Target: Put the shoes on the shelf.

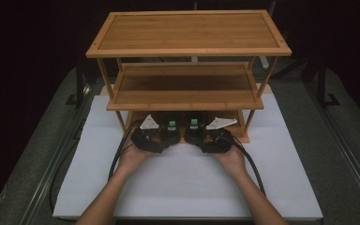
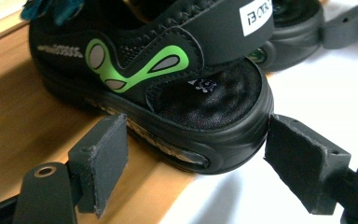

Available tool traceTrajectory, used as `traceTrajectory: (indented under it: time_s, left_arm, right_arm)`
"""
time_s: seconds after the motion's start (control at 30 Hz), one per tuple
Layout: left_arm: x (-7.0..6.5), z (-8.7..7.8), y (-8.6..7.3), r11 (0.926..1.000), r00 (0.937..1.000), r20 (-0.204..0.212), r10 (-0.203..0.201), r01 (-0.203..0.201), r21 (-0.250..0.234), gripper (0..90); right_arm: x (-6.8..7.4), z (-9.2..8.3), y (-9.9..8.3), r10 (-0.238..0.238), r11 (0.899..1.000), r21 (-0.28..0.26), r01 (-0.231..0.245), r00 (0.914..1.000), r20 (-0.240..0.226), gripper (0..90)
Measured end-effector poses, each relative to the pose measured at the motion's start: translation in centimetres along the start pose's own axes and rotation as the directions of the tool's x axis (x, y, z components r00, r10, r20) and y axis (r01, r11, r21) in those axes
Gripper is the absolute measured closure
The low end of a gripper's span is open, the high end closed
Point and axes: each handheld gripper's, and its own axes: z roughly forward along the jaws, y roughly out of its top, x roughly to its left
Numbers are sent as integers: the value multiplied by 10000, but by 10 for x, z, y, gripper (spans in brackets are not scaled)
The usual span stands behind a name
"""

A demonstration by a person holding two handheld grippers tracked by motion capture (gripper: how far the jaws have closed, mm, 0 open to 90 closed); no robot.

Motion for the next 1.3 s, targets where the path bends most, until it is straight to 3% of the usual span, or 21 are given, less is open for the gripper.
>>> traceTrajectory:
  time_s: [0.03, 0.13, 0.23, 0.3, 0.33, 0.5, 0.6, 0.63, 0.8, 0.83, 0.87, 1.17, 1.3]
  left_arm:
    - [1, 1, 0, 9999, 9999, 15, -171, 171, -20, 212]
    - [7, 3, 3, 10000, 9999, -131, -91, 91, 27, 212]
    - [10, 6, 5, 9999, 9995, -310, -117, 117, 3, 214]
    - [12, 9, 5, 9997, 9991, -356, -223, 222, -24, 214]
    - [13, 10, 5, 9997, 9988, -445, -224, 224, -10, 214]
    - [15, 12, 4, 9988, 9978, -452, -478, 475, -82, 219]
    - [14, 9, 4, 9982, 9977, -379, -569, 563, -182, 216]
    - [13, 6, 4, 9972, 9972, -299, -686, 677, -301, 214]
    - [2, -5, 4, 9994, 9993, -91, -356, 356, -12, 178]
    - [-1, -7, 2, 9988, 9988, -19, -482, 482, -38, 163]
    - [-2, -11, 1, 9996, 9996, -37, -271, 271, -29, 154]
    - [-13, -39, -11, 9997, 9998, 119, -172, 170, 182, 87]
    - [-20, -57, -22, 9998, 9997, 120, -209, 210, -25, 86]
  right_arm:
    - [-1, 1, 0, 34, 10000, -2, -34, 10000, 0, 356]
    - [-3, 5, 3, 78, 10000, -49, -77, 9999, 149, 356]
    - [-5, 8, 4, -133, 9999, -50, 136, 9982, 589, 380]
    - [-7, 10, 3, 170, 9997, -161, -161, 9980, 612, 380]
    - [-10, 10, 2, 98, 9999, -110, -90, 9972, 746, 379]
    - [-11, 11, 1, 244, 9996, -163, -232, 9967, 768, 379]
    - [-11, 8, 0, 320, 9995, -29, -319, 9977, 600, 334]
    - [-10, 6, 0, 461, 9989, -26, -461, 9982, 384, 318]
    - [-8, -8, -2, 435, 9987, 255, -439, 9989, 158, 258]
    - [-8, -11, -2, 423, 9986, 300, -425, 9991, 82, 247]
    - [-8, -14, -4, 422, 9988, 264, -425, 9991, 95, 244]
    - [-16, -49, -21, 528, 9983, 244, -530, 9986, 85, 136]
    - [-19, -67, -30, 735, 9973, 44, -736, 9972, 131, 121]
